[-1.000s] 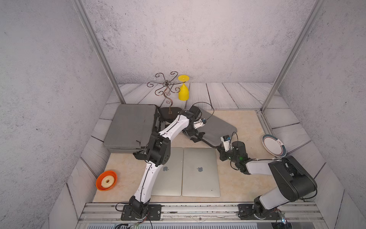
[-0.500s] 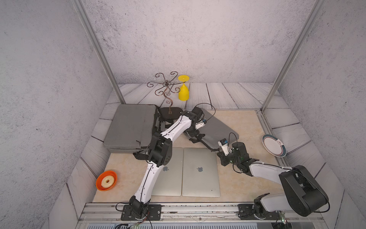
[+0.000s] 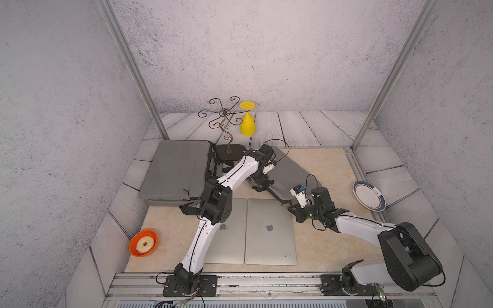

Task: Open the zippered laptop bag and take out the laptop
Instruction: Unzip the zipper on the zippered laptop bag.

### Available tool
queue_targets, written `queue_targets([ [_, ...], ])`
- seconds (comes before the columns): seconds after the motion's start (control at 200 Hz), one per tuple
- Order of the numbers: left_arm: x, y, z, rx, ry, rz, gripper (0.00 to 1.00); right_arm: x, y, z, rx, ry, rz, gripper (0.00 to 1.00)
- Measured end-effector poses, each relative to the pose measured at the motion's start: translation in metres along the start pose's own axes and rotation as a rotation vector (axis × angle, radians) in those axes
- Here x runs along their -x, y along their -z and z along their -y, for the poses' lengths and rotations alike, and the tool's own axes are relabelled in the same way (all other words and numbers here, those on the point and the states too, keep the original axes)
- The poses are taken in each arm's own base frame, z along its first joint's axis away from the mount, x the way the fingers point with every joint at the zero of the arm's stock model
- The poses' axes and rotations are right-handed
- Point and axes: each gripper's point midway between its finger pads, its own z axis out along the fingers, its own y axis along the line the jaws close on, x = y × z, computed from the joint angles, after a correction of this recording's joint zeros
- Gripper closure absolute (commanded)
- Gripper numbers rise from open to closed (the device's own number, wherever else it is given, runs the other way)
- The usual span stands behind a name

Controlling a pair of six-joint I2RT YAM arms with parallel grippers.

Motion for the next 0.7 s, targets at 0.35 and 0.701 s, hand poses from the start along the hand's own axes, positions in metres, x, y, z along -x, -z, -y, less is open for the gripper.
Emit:
queue_targets([
  [0.35, -0.009, -0.008, 0.009, -0.006, 0.005, -0.022, 1.0, -0.003, 0.009, -0.003, -0.009, -0.014, -0.04, 0.92],
  [0.701, -0.004, -0.001, 0.013, -0.028, 0.001, 0.02, 1.0, 0.025, 0.039, -0.009, -0.012, 0.006, 0.099, 0.58],
])
